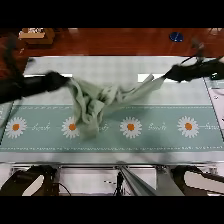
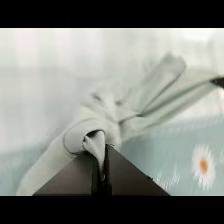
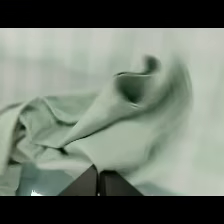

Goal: Fold the shirts.

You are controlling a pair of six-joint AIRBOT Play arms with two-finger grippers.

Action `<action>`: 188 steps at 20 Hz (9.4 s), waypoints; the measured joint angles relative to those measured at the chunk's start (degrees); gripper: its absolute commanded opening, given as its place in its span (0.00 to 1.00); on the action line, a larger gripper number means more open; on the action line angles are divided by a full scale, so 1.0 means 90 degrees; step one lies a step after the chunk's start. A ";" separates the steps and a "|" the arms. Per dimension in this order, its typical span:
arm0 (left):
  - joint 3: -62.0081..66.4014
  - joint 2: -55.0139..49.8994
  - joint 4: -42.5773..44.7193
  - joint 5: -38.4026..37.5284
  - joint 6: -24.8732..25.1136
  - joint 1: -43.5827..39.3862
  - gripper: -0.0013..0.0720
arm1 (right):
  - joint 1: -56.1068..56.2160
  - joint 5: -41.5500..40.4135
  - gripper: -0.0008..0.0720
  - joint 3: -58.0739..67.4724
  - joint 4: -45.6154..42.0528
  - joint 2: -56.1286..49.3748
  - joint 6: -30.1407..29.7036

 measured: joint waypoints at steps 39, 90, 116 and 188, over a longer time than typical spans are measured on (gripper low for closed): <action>-0.1647 0.0085 0.1209 -0.0369 -0.0406 0.0758 0.06 | -0.0687 0.1792 0.04 -0.0719 -0.1557 0.1639 0.1353; -0.2382 -0.0544 -0.2924 -0.1462 0.1637 0.2013 0.06 | -0.0687 0.1027 0.04 -0.0644 -0.1501 0.0051 0.0359; 0.5739 0.0806 -0.0471 -0.4131 0.0253 0.3932 0.06 | -0.0687 0.3830 0.04 0.3041 -0.2509 0.3917 0.1860; -0.1705 -0.1358 -0.2849 0.0187 0.1197 0.0146 0.06 | 0.0721 0.1919 0.04 0.2477 -0.2395 -0.1649 0.1224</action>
